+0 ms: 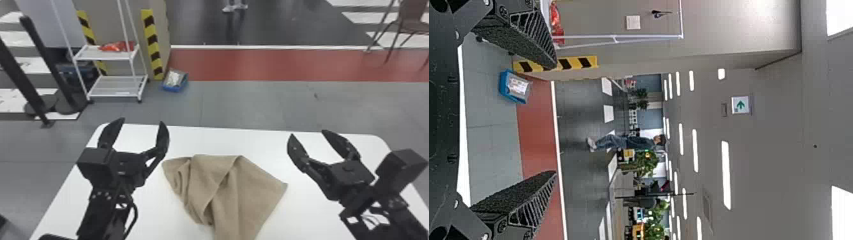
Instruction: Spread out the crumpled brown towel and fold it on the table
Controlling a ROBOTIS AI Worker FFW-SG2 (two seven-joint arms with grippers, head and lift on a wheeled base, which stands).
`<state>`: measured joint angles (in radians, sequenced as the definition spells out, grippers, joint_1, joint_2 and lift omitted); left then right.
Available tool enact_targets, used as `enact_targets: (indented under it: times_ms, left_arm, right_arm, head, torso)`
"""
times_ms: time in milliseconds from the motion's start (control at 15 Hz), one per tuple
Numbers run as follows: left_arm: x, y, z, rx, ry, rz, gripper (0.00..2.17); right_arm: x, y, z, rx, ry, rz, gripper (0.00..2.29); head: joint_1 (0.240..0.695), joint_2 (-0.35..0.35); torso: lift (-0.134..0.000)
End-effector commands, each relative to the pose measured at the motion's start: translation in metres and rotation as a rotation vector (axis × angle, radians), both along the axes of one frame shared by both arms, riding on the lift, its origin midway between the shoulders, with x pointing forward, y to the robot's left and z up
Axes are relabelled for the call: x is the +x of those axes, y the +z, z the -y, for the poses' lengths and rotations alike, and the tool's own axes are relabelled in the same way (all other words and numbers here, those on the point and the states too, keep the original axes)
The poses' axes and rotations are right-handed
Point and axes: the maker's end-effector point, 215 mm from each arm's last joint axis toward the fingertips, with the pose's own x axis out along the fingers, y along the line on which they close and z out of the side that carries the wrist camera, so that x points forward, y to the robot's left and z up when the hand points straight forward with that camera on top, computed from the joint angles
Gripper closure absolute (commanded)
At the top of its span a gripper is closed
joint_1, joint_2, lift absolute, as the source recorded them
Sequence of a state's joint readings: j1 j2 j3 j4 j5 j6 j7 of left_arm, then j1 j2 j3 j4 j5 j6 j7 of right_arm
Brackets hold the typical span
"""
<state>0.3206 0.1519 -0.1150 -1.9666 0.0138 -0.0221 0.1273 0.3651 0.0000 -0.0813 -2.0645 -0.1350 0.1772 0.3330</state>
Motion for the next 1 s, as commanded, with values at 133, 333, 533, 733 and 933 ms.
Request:
enact_targets:
  times_ms: [133, 333, 533, 733, 933]
  left_arm:
    - [0.001, 0.000, 0.001, 0.000, -0.001, 0.000, 0.14]
    - [0.002, 0.000, 0.000, 0.000, -0.001, 0.000, 0.14]
    - [0.002, -0.001, 0.000, 0.001, -0.001, 0.000, 0.14]
    - [0.003, 0.000, 0.000, 0.001, 0.001, 0.002, 0.14]
    - [0.002, -0.002, -0.001, 0.002, 0.001, -0.003, 0.14]
  right_arm:
    - [0.002, 0.001, 0.002, -0.001, -0.004, 0.000, 0.17]
    - [0.003, 0.000, 0.007, 0.002, -0.014, -0.001, 0.17]
    - [0.005, 0.000, 0.011, 0.003, -0.031, -0.001, 0.17]
    - [0.007, 0.000, 0.013, 0.003, -0.040, -0.001, 0.17]
    - [0.007, -0.002, 0.013, 0.001, -0.040, -0.006, 0.17]
  head:
    - [0.695, 0.013]
    - [0.695, 0.009]
    - [0.695, 0.004]
    - [0.695, -0.001]
    - [0.695, -0.001]
  torso:
    - [0.000]
    - [0.000]
    - [0.000]
    - [0.000]
    - [0.000]
